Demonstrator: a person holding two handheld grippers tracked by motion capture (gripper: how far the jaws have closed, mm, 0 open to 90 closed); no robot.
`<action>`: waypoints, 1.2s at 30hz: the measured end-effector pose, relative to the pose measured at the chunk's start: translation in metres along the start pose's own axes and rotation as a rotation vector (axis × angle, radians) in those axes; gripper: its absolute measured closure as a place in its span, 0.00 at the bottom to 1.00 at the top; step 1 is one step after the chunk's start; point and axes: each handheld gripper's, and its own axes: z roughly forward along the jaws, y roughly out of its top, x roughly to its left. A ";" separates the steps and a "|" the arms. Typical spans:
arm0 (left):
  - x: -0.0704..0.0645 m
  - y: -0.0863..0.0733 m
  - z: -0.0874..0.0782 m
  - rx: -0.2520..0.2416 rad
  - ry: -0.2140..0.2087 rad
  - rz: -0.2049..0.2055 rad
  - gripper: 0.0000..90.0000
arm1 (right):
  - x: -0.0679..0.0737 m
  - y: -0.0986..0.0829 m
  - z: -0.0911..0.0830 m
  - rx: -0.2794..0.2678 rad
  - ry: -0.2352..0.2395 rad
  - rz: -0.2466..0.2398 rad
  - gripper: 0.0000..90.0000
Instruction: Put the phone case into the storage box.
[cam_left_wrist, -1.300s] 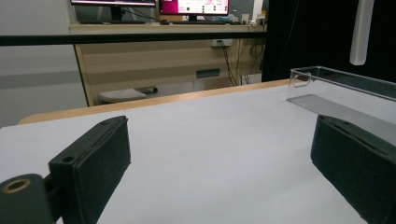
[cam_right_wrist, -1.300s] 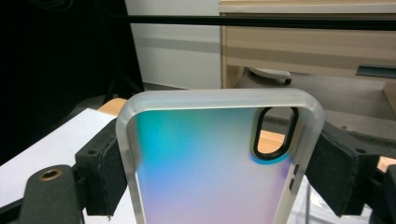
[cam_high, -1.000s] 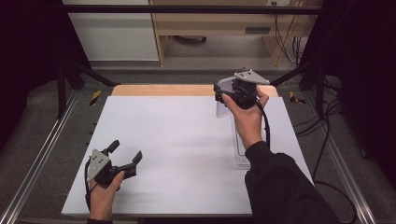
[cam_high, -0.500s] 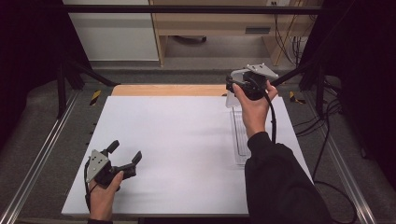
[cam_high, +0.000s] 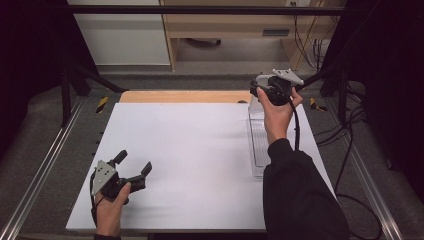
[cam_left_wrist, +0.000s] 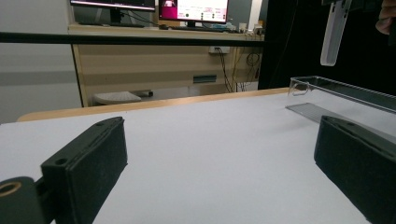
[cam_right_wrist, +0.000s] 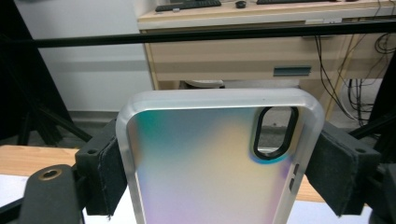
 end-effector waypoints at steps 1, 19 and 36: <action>0.000 0.000 0.000 0.000 0.000 -0.001 0.02 | -0.001 -0.001 0.000 0.003 -0.008 -0.004 0.20; -0.001 -0.001 0.001 0.010 -0.002 0.003 0.02 | -0.021 -0.034 0.031 0.045 -0.072 0.004 0.20; -0.003 -0.001 0.002 0.010 -0.014 0.008 0.02 | -0.028 -0.052 0.043 0.082 -0.082 0.011 0.20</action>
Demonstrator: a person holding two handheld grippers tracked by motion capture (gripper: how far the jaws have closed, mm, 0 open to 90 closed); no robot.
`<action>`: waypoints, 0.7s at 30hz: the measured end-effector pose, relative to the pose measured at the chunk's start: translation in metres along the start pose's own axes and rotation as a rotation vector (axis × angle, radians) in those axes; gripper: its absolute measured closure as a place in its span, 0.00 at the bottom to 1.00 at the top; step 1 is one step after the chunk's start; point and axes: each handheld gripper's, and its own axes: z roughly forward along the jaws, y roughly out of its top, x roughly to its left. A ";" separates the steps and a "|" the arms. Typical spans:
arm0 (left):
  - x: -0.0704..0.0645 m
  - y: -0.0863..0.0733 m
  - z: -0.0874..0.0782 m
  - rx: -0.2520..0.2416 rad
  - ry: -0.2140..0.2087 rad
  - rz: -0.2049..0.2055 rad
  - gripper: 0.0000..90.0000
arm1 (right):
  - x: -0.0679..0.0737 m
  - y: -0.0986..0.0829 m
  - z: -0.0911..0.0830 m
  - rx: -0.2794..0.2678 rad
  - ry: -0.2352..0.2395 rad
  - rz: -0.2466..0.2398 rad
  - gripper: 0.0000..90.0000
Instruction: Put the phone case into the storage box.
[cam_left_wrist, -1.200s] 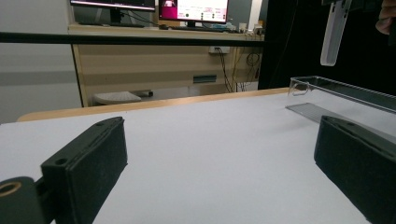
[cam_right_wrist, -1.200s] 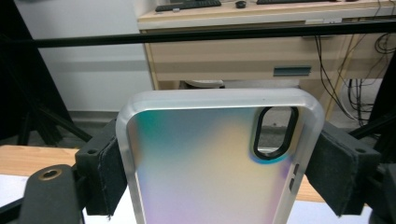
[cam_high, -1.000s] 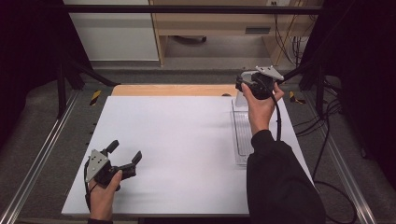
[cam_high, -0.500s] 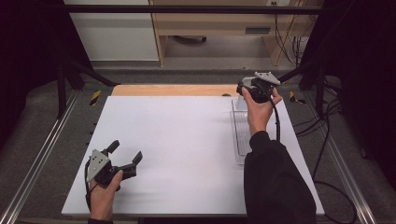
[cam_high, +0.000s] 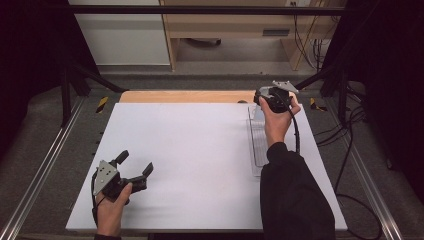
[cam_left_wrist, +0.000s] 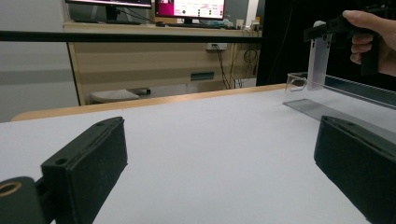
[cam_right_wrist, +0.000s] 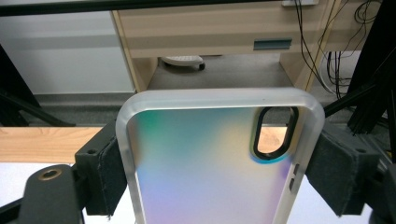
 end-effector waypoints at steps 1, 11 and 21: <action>0.000 0.000 0.000 0.002 0.000 0.003 0.02 | 0.000 -0.001 0.000 0.005 -0.002 0.000 0.20; -0.001 0.000 0.000 0.005 -0.007 0.005 0.02 | -0.002 -0.005 0.004 0.012 -0.010 0.005 0.20; -0.001 0.000 0.000 0.003 -0.009 0.002 0.02 | 0.003 -0.009 0.007 0.023 -0.009 -0.010 0.20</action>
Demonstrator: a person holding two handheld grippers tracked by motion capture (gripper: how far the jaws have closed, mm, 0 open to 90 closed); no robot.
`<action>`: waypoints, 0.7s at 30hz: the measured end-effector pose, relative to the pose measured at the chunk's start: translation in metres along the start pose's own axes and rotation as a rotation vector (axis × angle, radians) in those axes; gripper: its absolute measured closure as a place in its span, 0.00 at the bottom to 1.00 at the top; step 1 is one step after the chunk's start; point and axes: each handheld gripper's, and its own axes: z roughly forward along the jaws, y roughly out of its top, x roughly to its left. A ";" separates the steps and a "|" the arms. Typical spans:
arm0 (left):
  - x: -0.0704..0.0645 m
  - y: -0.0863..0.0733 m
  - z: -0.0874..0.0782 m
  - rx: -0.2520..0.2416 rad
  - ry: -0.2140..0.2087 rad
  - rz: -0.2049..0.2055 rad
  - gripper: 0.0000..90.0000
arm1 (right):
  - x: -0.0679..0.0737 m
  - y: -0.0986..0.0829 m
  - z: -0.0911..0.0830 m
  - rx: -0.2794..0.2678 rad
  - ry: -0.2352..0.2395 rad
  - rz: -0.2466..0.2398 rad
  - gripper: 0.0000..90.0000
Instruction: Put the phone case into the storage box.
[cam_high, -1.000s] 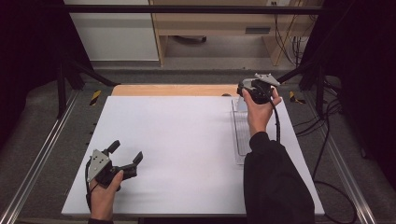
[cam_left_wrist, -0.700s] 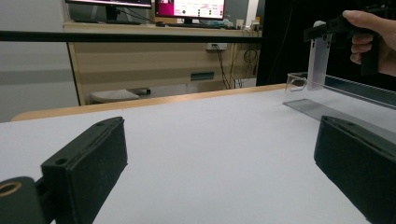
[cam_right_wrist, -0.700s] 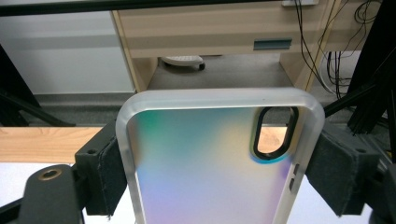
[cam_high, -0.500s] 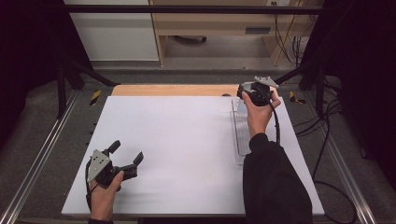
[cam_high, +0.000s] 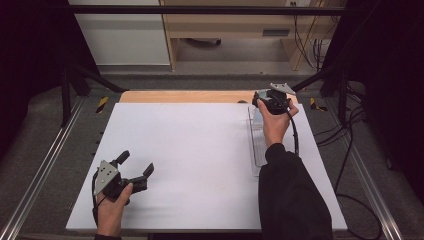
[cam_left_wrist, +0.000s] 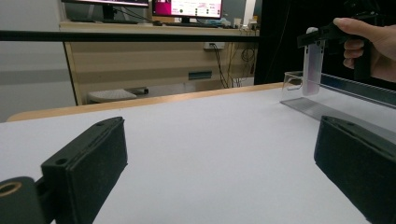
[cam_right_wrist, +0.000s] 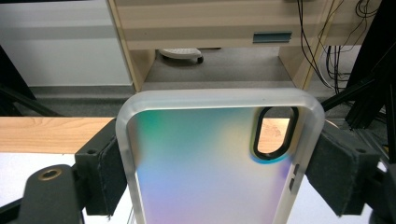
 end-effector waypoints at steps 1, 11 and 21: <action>0.000 0.000 0.000 0.000 -0.001 0.001 0.02 | 0.000 0.000 0.000 0.000 0.001 0.000 0.20; -0.001 0.000 0.000 -0.001 -0.007 0.003 0.02 | 0.003 -0.003 0.003 0.011 0.006 0.000 0.20; -0.002 0.001 0.000 -0.001 -0.007 0.003 0.02 | 0.005 -0.005 0.005 0.016 0.008 -0.002 0.20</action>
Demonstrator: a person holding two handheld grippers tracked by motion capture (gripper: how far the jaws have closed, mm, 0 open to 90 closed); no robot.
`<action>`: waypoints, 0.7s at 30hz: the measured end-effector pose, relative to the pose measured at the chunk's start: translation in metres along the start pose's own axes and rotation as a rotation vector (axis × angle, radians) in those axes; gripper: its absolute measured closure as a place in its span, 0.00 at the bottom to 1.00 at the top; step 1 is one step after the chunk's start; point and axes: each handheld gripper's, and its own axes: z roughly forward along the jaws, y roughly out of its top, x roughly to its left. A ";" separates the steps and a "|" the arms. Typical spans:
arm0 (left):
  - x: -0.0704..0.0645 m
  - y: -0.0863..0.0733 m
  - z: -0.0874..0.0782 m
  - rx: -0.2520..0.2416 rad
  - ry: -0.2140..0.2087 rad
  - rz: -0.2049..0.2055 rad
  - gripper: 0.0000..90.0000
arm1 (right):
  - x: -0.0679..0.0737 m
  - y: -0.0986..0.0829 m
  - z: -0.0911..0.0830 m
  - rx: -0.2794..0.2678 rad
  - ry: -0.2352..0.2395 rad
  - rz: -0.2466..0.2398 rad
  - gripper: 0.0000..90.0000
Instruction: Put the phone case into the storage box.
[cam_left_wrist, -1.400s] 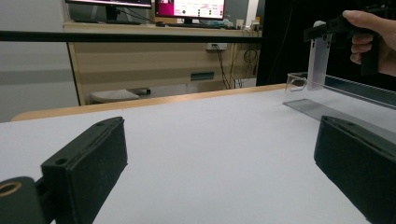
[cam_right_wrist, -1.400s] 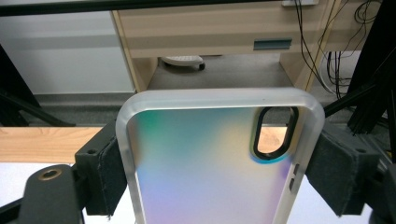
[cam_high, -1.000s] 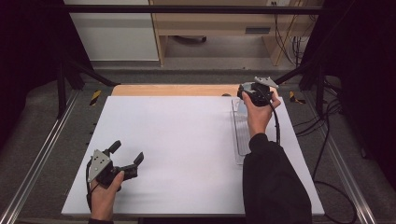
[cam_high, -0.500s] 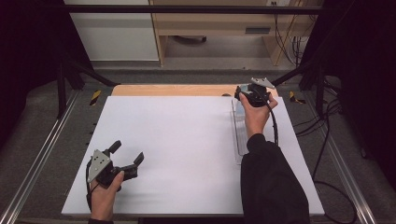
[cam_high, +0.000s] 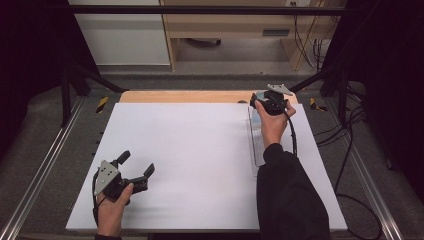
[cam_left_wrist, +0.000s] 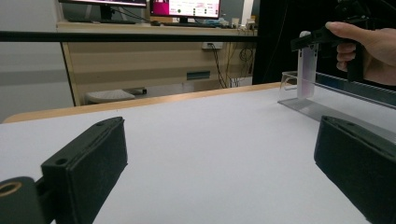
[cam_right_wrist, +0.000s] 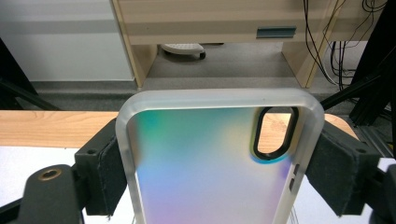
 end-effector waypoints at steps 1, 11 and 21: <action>0.000 0.000 0.000 0.000 -0.001 0.000 0.02 | 0.000 0.000 0.000 0.001 0.001 0.004 0.20; -0.001 0.000 0.000 0.005 -0.005 0.005 0.02 | -0.002 -0.002 0.002 0.005 0.002 0.015 0.20; -0.001 0.001 0.000 -0.003 -0.003 0.004 0.02 | 0.000 -0.003 0.004 0.011 0.007 0.013 0.20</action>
